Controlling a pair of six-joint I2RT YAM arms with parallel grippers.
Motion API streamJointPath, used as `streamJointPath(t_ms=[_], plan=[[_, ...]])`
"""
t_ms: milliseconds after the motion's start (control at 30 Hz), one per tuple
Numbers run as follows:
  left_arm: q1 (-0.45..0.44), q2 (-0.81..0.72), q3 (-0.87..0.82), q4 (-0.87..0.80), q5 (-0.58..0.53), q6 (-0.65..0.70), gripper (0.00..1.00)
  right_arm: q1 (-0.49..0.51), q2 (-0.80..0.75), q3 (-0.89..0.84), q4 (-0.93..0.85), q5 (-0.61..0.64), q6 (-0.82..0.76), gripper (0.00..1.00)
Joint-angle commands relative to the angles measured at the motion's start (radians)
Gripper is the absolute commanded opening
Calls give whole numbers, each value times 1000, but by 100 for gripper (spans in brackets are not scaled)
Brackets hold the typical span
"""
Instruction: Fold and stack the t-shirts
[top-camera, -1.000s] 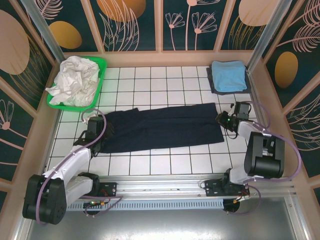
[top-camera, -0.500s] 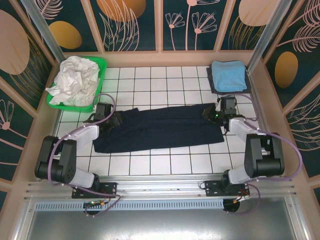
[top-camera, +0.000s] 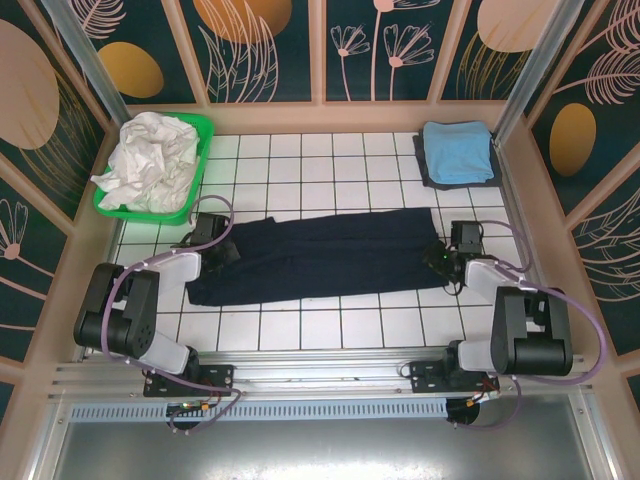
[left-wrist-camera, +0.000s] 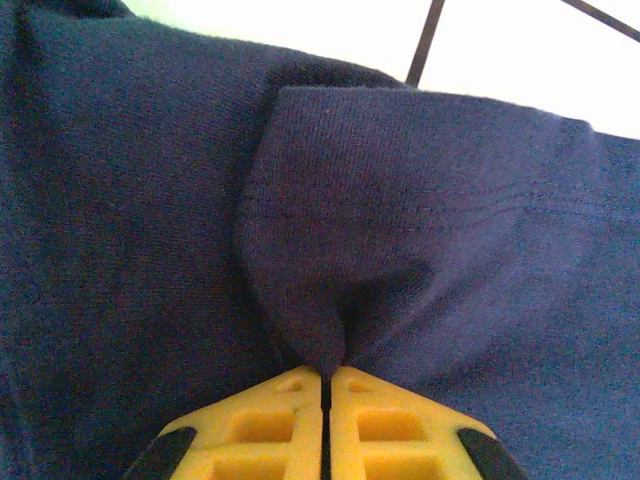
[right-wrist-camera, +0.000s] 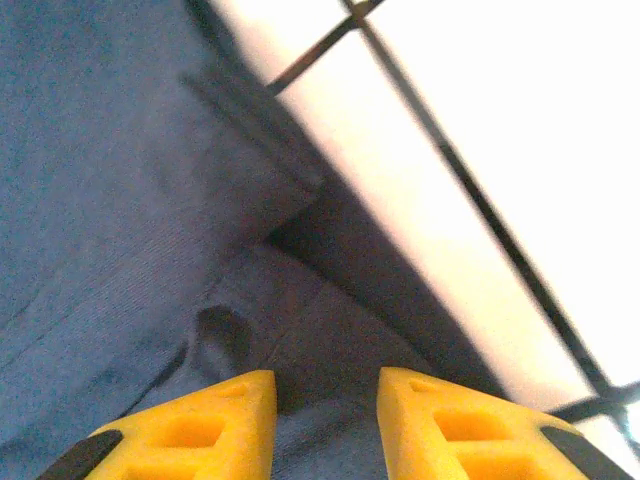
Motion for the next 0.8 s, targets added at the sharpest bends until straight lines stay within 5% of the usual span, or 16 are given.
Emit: streamJointPath(t_ms=[0,200,300,533,600,667,767], plan=[[6,15,18,-43,-57,27,7,-23,-28,-11,-64,54,9,33],[5,-98,27,-40,9,61,15,20,-136,67,-122,37,21,34],[4,-152,12,-14,80,82,0,85,-156,119,-119,38,26,34],[4,-266,-39,-60,77,79,0,178,-112,176,-49,-12,54,35],[5,-283,-51,-58,113,79,20,202,-76,174,-18,-24,57,35],[4,-276,-54,-68,106,68,53,219,-38,167,7,-28,58,35],[5,-202,23,-110,53,79,55,224,-9,141,47,-40,69,35]])
